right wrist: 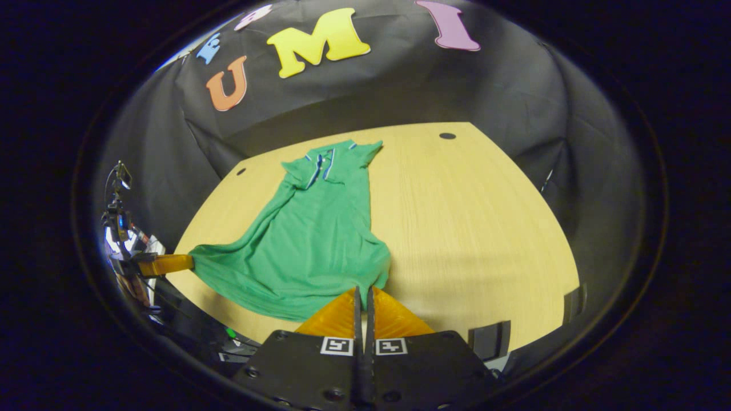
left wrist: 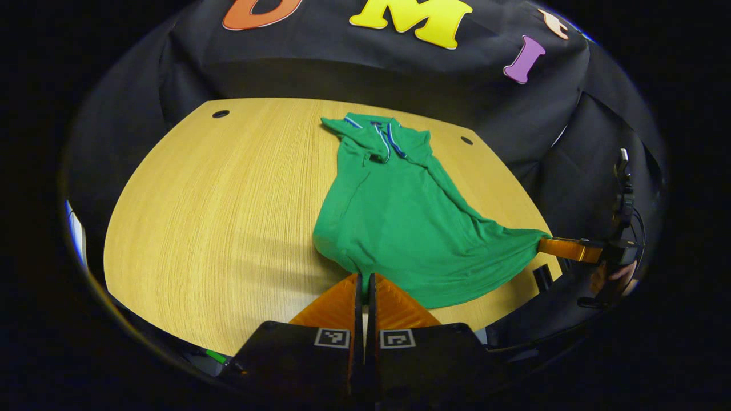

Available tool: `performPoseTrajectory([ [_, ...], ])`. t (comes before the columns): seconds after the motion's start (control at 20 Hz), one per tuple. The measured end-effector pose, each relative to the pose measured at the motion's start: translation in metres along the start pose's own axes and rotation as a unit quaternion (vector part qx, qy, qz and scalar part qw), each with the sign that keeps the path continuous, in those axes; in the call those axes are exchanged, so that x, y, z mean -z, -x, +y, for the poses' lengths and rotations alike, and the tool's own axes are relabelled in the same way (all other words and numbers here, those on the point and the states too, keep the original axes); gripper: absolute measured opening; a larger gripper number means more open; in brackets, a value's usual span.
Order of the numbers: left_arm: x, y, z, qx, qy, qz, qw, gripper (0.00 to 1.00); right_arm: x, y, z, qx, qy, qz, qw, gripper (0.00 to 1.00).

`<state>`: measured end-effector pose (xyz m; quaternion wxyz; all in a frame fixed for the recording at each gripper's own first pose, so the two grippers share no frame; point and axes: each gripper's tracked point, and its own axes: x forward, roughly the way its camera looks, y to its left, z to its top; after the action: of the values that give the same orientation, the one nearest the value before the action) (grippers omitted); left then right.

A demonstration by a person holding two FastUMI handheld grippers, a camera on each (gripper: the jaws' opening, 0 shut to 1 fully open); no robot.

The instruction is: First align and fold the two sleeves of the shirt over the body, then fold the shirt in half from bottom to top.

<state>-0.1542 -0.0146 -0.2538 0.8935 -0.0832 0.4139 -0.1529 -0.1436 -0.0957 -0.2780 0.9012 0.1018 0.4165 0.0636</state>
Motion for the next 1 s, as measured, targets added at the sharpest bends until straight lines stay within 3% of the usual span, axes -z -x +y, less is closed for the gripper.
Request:
performPoseTrajectory([
  [0.35,-0.086,-0.007,0.001,0.026,-0.026,-0.05,0.998,0.07,-0.088,0.002,0.025,-0.002,-0.002,-0.06,0.998,0.0],
  [0.65,-0.154,-0.032,0.02,0.046,-0.025,-0.08,0.995,0.07,-0.16,-0.011,0.036,0.025,0.011,-0.099,0.995,0.0],
  [1.0,-0.22,-0.077,0.043,0.024,-0.021,-0.101,0.994,0.07,-0.237,-0.068,0.049,0.013,0.011,-0.112,0.994,0.0],
])
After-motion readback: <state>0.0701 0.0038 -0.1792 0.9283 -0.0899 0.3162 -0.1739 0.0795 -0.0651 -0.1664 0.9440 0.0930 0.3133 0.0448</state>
